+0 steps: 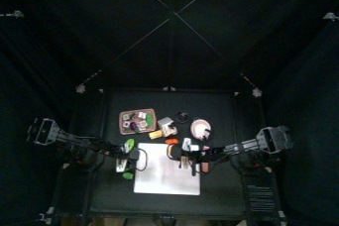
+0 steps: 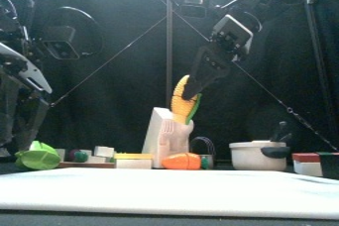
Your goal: Place corn husk left of cutting board
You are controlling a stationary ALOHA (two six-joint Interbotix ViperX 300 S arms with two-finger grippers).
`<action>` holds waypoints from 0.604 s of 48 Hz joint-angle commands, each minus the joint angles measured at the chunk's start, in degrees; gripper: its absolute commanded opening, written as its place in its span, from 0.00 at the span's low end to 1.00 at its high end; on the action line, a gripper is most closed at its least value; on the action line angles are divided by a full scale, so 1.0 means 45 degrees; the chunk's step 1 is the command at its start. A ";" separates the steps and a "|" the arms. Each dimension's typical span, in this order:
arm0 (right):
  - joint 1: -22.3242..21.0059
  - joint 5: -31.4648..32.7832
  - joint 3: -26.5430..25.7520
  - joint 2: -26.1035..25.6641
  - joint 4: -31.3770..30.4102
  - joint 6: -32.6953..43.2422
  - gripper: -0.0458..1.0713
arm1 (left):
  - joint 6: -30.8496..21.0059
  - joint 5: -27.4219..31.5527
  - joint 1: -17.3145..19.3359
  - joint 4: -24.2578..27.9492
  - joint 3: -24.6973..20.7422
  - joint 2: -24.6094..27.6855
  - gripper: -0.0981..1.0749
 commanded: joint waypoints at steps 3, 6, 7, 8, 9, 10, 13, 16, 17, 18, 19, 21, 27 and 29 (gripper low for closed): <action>-0.0020 -0.0059 -0.0332 -0.0469 -0.0020 0.0078 0.49 | 0.0000 -0.1172 0.0059 0.0352 0.0078 -0.0703 0.77; -0.0020 -0.0059 -0.0332 -0.0586 -0.0020 0.0117 0.49 | 0.0000 -0.1660 0.0117 0.0449 0.0273 -0.0977 0.77; -0.0020 -0.0059 -0.0352 -0.0625 0.0020 0.0117 0.49 | -0.0020 -0.1836 0.0117 0.0469 0.0332 -0.1035 0.77; -0.0020 -0.0059 -0.0352 -0.0645 0.0059 0.0137 0.49 | -0.0020 -0.1992 0.0137 0.0488 0.0391 -0.1113 0.77; -0.0020 -0.0059 -0.0391 -0.0664 0.0156 0.0137 0.49 | -0.0020 -0.2187 0.0156 0.0488 0.0449 -0.1191 0.77; -0.0039 -0.0059 -0.0449 -0.0664 0.0293 0.0137 0.49 | -0.0020 -0.2363 0.0176 0.0488 0.0508 -0.1270 0.77; -0.0176 -0.0059 -0.0684 -0.0664 0.0781 0.0117 0.49 | -0.0020 -0.3008 0.0215 0.0488 0.0664 -0.1426 0.77; -0.0371 -0.0059 -0.0977 -0.0645 0.1309 0.0117 0.49 | 0.0020 -0.3867 0.0234 0.0508 0.0801 -0.1523 0.77; -0.0430 -0.0059 -0.1055 -0.0664 0.1445 0.0117 0.49 | 0.0059 -0.4141 0.0234 0.0508 0.0840 -0.1523 0.77; -0.0488 -0.0059 -0.1133 -0.0664 0.1582 0.0117 0.49 | 0.0078 -0.4414 0.0234 0.0527 0.0859 -0.1523 0.77; -0.0527 -0.0059 -0.1191 -0.0664 0.1719 0.0117 0.49 | 0.0098 -0.4687 0.0234 0.0547 0.0879 -0.1504 0.77; -0.0645 -0.0059 -0.1348 -0.0645 0.2012 0.0117 0.49 | 0.0098 -0.5254 0.0254 0.0625 0.0937 -0.1484 0.77; -0.1035 -0.0117 -0.1719 -0.0664 0.3359 0.0137 0.49 | 0.0059 -0.6895 0.0430 0.0859 0.0957 -0.1387 0.77; -0.1191 -0.0234 -0.1836 -0.0664 0.3965 0.0117 0.49 | 0.0039 -0.7305 0.0488 0.0879 0.0957 -0.1348 0.77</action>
